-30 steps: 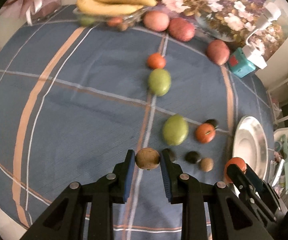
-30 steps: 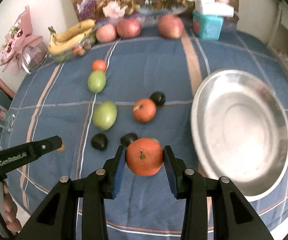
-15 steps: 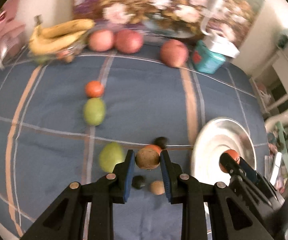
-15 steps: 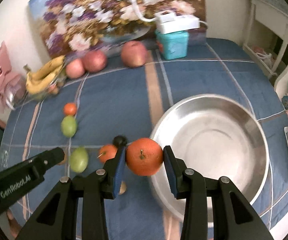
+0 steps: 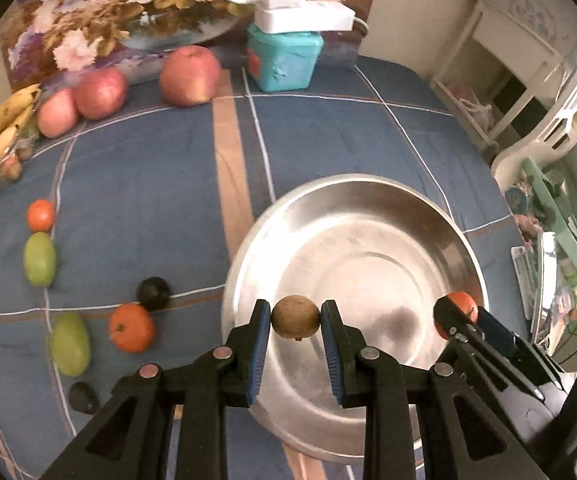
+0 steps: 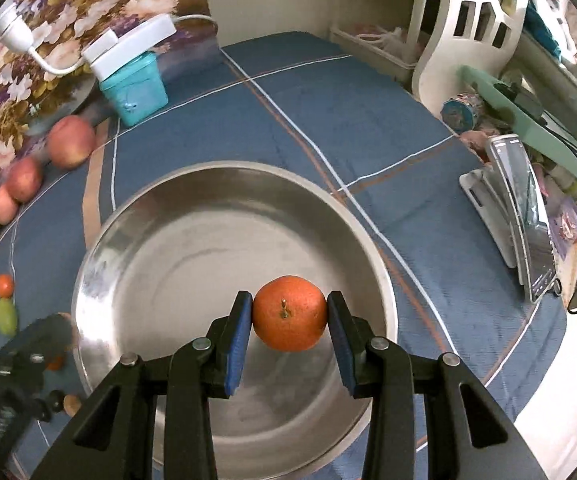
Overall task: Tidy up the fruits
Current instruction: 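Carry the kiwi with the left tool while the right tool carries the tangerine over the steel plate, then open the left tool to drop the kiwi while the right tool drops the tangerine into the plate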
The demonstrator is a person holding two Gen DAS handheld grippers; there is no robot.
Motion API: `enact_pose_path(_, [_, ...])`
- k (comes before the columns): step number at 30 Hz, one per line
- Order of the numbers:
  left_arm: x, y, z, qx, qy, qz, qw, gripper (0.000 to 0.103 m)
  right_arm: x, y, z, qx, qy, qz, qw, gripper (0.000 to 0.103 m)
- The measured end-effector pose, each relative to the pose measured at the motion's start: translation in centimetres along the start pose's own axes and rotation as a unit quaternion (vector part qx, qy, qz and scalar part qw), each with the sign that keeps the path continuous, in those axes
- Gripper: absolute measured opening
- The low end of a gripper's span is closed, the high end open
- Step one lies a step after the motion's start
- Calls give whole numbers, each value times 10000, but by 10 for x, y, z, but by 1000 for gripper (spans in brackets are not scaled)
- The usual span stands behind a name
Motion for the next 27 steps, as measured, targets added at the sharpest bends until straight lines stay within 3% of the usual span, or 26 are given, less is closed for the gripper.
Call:
enact_pose_path(15, [3,-3,-6,150,4,-64,9999,30,2,-8,-1,132,96,49,9999,40])
enact_pose_path(22, [22,10,-6,130,268,-99,9995,32,3,-10,-2,169,135,15,9998,42])
enact_pose_path(23, [28,12,-6,113,326,-61,9994,37,2,-9,-2,137,151,-18,9998,45])
enact_pose_path(25, [46,19,-3,14,486,90,9988,52,3,-6,0,58,159,-9,9999,60])
enact_pose_path(26, [54,23,-2,-42,547,145,9984,64,3,-5,1,32,167,6,9999,62])
enact_pose_path(27, [66,27,-1,-130,641,246,9976,69,4,-4,1,11,178,9,9998,65])
Point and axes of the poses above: each gripper's, at about its wrist camera, not at the fingertips, and y roughly against the way its jaws point, x to its left, z to its top, the point moved 9 cm from there along -y, roughly the way its jaws point, and after that the axes turned 10 degrees about y, right-handed, at the moved point
